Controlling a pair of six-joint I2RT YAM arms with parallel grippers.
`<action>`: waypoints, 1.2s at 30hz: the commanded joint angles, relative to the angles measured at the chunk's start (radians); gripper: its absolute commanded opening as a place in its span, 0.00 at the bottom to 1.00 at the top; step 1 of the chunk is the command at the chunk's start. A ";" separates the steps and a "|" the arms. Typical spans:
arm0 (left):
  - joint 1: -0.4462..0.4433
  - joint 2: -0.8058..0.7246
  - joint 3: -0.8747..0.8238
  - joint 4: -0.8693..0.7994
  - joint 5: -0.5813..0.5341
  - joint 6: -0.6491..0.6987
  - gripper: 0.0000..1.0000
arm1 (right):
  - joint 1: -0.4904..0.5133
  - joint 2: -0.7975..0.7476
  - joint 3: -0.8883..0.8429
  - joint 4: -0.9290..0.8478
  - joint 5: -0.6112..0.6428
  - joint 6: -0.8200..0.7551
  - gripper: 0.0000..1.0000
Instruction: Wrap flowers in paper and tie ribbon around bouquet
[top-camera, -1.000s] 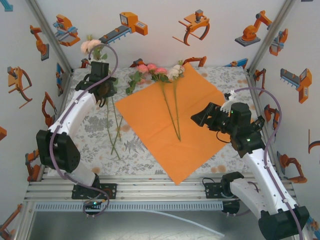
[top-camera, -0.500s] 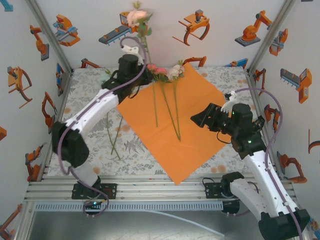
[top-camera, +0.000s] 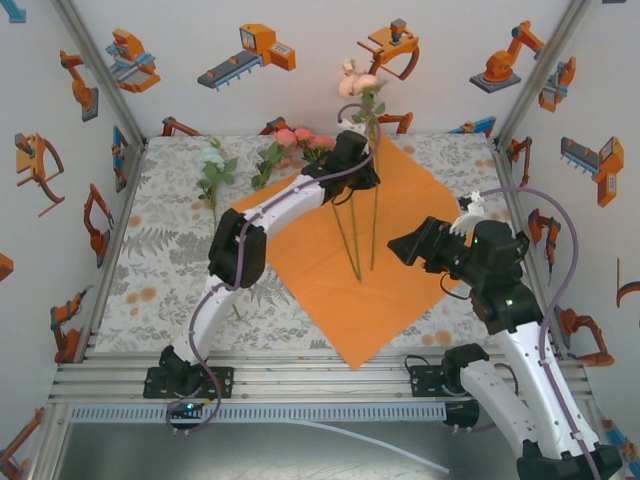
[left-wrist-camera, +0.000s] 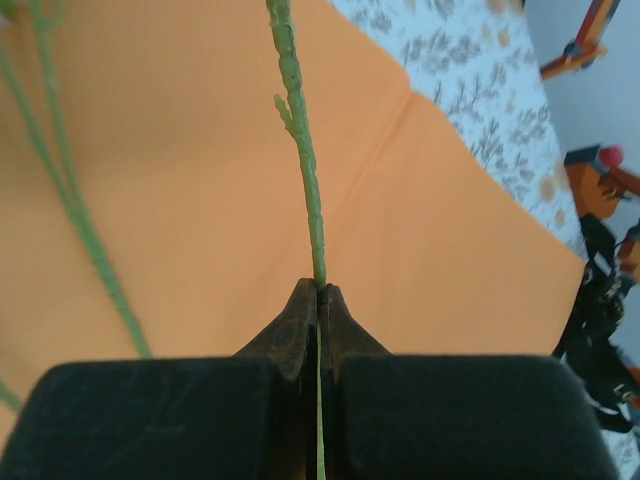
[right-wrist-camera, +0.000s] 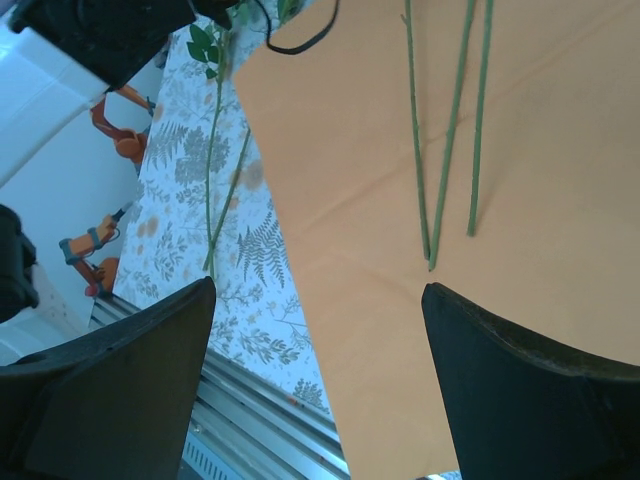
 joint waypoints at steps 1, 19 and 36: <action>-0.008 0.046 0.086 -0.104 0.039 0.057 0.00 | 0.007 -0.015 -0.009 -0.025 0.020 -0.023 0.76; 0.014 0.210 0.302 -0.256 0.059 0.148 0.21 | 0.009 -0.013 0.028 -0.059 0.043 -0.010 0.76; 0.162 -0.668 -0.639 0.004 -0.109 0.174 0.32 | 0.016 0.049 0.044 0.048 -0.019 0.032 0.75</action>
